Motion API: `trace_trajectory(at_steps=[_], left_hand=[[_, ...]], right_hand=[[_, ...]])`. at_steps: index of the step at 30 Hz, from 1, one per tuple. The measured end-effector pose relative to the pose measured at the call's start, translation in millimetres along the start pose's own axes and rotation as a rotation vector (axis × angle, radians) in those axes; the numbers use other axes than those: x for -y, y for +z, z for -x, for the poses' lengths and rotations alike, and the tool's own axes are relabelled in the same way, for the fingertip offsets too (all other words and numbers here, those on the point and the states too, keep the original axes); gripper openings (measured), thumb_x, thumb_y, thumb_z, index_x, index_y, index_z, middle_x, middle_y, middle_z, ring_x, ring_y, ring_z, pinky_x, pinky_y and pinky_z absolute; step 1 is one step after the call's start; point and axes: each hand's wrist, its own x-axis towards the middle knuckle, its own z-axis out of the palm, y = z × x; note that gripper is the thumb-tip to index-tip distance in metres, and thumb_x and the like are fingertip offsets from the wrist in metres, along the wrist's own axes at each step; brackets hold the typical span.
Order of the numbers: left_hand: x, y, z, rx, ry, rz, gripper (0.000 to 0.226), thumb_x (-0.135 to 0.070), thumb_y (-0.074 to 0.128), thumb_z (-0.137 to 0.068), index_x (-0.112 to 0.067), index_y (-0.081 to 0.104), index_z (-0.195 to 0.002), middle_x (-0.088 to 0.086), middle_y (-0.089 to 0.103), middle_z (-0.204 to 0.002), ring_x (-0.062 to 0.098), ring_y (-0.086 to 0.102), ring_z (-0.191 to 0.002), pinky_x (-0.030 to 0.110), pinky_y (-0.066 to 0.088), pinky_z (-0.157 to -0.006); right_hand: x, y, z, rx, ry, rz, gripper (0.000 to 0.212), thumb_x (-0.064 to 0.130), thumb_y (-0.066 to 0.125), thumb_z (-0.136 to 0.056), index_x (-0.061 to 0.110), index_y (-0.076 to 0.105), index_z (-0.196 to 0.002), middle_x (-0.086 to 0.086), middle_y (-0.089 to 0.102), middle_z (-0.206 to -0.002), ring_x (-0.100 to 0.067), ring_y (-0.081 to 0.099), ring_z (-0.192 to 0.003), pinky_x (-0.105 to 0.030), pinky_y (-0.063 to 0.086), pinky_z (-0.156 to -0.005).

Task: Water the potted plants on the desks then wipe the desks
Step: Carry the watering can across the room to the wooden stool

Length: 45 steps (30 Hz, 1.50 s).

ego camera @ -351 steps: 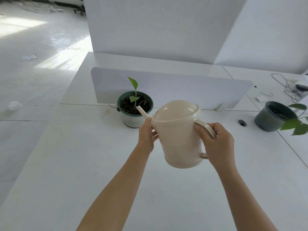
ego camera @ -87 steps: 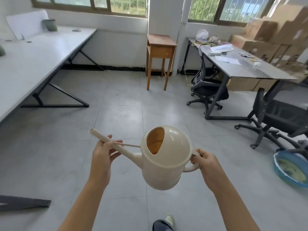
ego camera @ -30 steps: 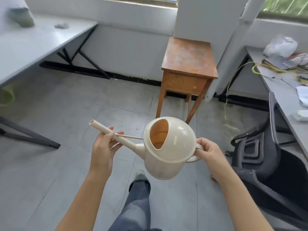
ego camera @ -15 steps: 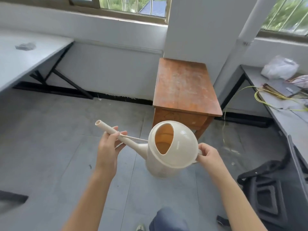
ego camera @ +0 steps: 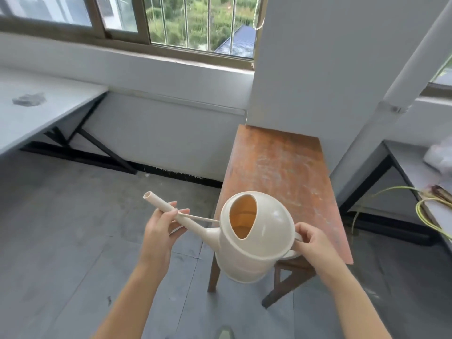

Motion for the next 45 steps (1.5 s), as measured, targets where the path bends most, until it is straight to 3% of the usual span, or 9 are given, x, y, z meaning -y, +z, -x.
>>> trace_trajectory(at_steps=[8, 13, 16, 21, 27, 30, 36, 40, 45], left_hand=[[-16, 64, -103, 0.006, -0.015, 0.027, 0.022, -0.011, 0.039, -0.095, -0.006, 0.049, -0.114, 0.015, 0.062, -0.097, 0.025, 0.059, -0.091, 0.037, 0.048, -0.087], [-21, 97, -163, 0.093, -0.058, 0.039, 0.015, -0.011, 0.04, -0.095, -0.01, 0.051, -0.104, 0.014, 0.063, -0.094, 0.024, 0.06, -0.088, 0.037, 0.048, -0.086], [-25, 117, -198, 0.146, -0.084, 0.043, 0.014, -0.01, 0.04, -0.094, -0.012, 0.053, -0.1, 0.014, 0.064, -0.094, 0.024, 0.062, -0.087, 0.035, 0.05, -0.083], [-23, 155, -251, 0.202, -0.124, 0.012, 0.016, -0.009, 0.041, -0.094, -0.007, 0.049, -0.108, 0.014, 0.063, -0.094, 0.023, 0.061, -0.09, 0.036, 0.05, -0.086], [-11, 205, -303, 0.216, -0.128, -0.107, 0.008, -0.011, 0.042, -0.093, -0.015, 0.05, -0.094, 0.01, 0.058, -0.097, 0.02, 0.056, -0.088, 0.028, 0.048, -0.074], [-5, 231, -326, 0.174, -0.124, -0.201, 0.012, -0.014, 0.043, -0.093, -0.019, 0.05, -0.084, 0.002, 0.052, -0.088, 0.021, 0.053, -0.09, 0.029, 0.044, -0.077], [15, 274, -372, 0.076, -0.203, -0.221, 0.014, -0.013, 0.041, -0.094, -0.017, 0.05, -0.083, 0.004, 0.054, -0.088, 0.024, 0.057, -0.086, 0.029, 0.046, -0.068], [26, 298, -406, -0.004, -0.236, -0.159, 0.014, -0.013, 0.042, -0.094, -0.016, 0.049, -0.082, 0.007, 0.054, -0.087, 0.022, 0.057, -0.079, 0.03, 0.046, -0.066], [40, 321, -440, -0.073, -0.267, -0.094, 0.01, -0.013, 0.045, -0.092, -0.012, 0.049, -0.084, 0.008, 0.053, -0.084, 0.022, 0.057, -0.078, 0.03, 0.047, -0.067]], right_hand=[[30, -40, -93, 0.094, 0.002, -0.086, 0.012, 0.022, 0.066, -0.079, 0.013, 0.066, -0.087, 0.011, 0.072, -0.071, -0.001, 0.064, -0.07, -0.012, 0.048, -0.062], [39, -54, -134, 0.044, 0.02, -0.107, 0.027, 0.038, 0.069, -0.069, 0.019, 0.07, -0.09, 0.005, 0.075, -0.086, -0.007, 0.068, -0.081, -0.028, 0.049, -0.081], [42, -62, -159, -0.004, 0.033, -0.156, 0.026, 0.033, 0.072, -0.072, 0.017, 0.071, -0.092, -0.002, 0.075, -0.088, -0.015, 0.07, -0.079, -0.033, 0.052, -0.08], [44, -77, -201, -0.069, 0.054, -0.179, 0.05, 0.052, 0.078, -0.051, 0.018, 0.072, -0.088, -0.002, 0.075, -0.087, -0.016, 0.069, -0.085, -0.036, 0.049, -0.087], [42, -103, -271, -0.157, 0.076, -0.107, 0.006, 0.01, 0.063, -0.083, 0.005, 0.063, -0.087, -0.004, 0.066, -0.08, -0.019, 0.06, -0.079, -0.033, 0.046, -0.08], [41, -120, -310, -0.158, 0.084, -0.065, 0.009, 0.009, 0.06, -0.085, 0.002, 0.06, -0.09, -0.002, 0.063, -0.079, -0.011, 0.057, -0.073, -0.019, 0.046, -0.068], [31, -155, -397, -0.14, 0.108, -0.047, 0.004, 0.003, 0.061, -0.082, 0.004, 0.057, -0.081, -0.006, 0.06, -0.076, -0.018, 0.055, -0.073, -0.026, 0.043, -0.062], [30, -170, -451, -0.108, 0.102, -0.029, 0.018, 0.0, 0.06, -0.08, 0.012, 0.053, -0.069, -0.001, 0.057, -0.067, -0.012, 0.053, -0.063, -0.023, 0.041, -0.058], [22, -184, -500, -0.096, 0.103, -0.019, 0.01, 0.002, 0.062, -0.078, 0.006, 0.061, -0.086, -0.008, 0.064, -0.086, -0.02, 0.057, -0.082, -0.036, 0.045, -0.08]])
